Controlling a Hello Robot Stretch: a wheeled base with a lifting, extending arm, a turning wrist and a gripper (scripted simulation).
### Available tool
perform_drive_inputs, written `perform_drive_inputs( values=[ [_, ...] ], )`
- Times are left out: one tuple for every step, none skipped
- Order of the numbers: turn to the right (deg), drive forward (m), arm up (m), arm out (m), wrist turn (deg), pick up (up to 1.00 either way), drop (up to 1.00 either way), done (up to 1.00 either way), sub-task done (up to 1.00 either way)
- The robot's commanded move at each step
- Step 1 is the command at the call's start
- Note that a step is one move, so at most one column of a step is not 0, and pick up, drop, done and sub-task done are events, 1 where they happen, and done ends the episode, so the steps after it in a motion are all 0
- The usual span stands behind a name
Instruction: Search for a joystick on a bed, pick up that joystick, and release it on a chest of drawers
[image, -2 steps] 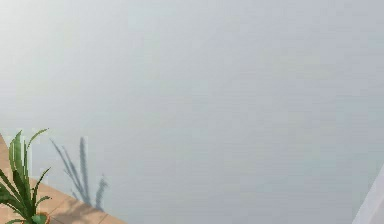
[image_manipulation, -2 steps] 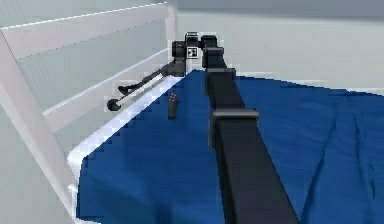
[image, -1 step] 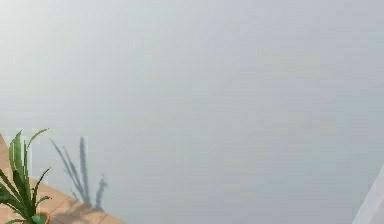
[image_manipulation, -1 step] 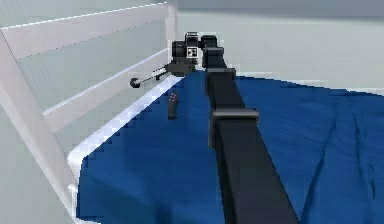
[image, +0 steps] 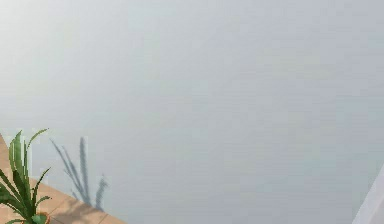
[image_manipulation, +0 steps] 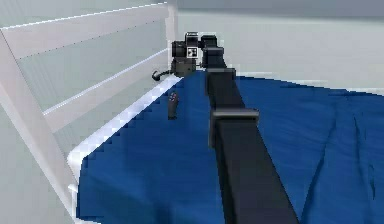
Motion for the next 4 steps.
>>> perform_drive_inputs(
  values=[
    [0.0,0.0,-0.22,0.0,0.0,0.0,0.0,0.0,0.0],
    [0.0,0.0,0.0,0.0,0.0,1.0,0.0,0.0,0.0],
    [0.0,0.0,0.1,0.0,0.0,0.0,0.0,0.0,0.0],
    [0.0,0.0,0.12,0.0,0.0,0.0,0.0,0.0,0.0]
  ],
)
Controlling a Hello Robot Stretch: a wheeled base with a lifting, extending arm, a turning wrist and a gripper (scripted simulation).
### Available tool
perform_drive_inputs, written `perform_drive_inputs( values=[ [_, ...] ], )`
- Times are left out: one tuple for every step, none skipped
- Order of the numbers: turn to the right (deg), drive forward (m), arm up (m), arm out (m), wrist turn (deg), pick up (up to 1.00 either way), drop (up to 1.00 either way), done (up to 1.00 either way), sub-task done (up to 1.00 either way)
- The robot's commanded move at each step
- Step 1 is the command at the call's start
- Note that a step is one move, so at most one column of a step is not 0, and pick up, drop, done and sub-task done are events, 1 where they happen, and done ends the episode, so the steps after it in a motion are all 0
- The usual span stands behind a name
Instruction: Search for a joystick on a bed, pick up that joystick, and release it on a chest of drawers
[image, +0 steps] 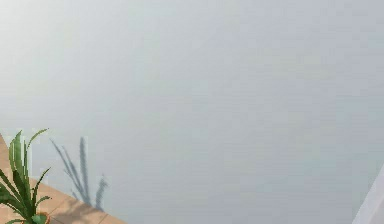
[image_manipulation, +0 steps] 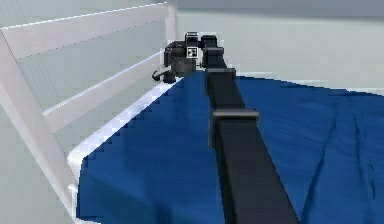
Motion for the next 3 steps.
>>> perform_drive_inputs(
  values=[
    [0.0,0.0,0.0,0.0,-45.0,0.0,0.0,0.0,0.0],
    [0.0,0.0,0.0,0.0,-45.0,0.0,0.0,0.0,0.0],
    [0.0,0.0,0.0,0.0,-21.0,0.0,0.0,0.0,0.0]
  ],
)
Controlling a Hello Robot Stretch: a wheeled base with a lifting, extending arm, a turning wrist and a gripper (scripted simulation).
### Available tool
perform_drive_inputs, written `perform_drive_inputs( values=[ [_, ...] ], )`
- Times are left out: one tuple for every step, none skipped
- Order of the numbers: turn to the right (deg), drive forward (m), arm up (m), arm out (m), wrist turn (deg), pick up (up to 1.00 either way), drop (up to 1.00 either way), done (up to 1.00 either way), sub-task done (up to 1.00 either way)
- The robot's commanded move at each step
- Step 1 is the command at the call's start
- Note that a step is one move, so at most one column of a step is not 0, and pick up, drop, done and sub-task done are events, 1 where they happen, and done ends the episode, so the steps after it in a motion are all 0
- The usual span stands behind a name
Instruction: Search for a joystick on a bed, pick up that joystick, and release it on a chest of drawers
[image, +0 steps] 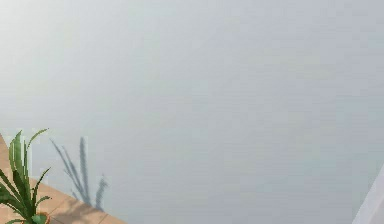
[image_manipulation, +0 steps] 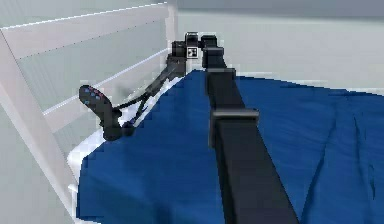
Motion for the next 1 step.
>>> perform_drive_inputs(
  values=[
    [0.0,0.0,0.0,-0.46,0.0,0.0,0.0,0.0,0.0]
  ],
)
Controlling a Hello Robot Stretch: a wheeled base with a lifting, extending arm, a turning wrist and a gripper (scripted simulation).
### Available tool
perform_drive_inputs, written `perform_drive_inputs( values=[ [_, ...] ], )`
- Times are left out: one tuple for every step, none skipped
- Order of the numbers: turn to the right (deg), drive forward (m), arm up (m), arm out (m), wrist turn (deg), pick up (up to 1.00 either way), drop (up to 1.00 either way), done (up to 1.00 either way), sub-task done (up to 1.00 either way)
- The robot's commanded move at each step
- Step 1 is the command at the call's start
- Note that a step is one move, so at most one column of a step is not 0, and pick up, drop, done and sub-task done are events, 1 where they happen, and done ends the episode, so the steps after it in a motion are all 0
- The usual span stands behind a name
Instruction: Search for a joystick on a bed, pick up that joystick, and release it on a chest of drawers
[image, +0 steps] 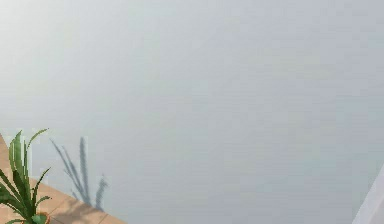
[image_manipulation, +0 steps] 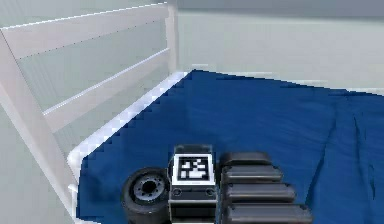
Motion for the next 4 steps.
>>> perform_drive_inputs(
  values=[
    [-45.0,0.0,0.0,0.0,0.0,0.0,0.0,0.0,0.0],
    [-21.0,0.0,0.0,0.0,0.0,0.0,0.0,0.0,0.0],
    [0.0,0.25,0.0,0.0,0.0,0.0,0.0,0.0,0.0],
    [-45.0,0.0,0.0,0.0,0.0,0.0,0.0,0.0,0.0]
  ],
)
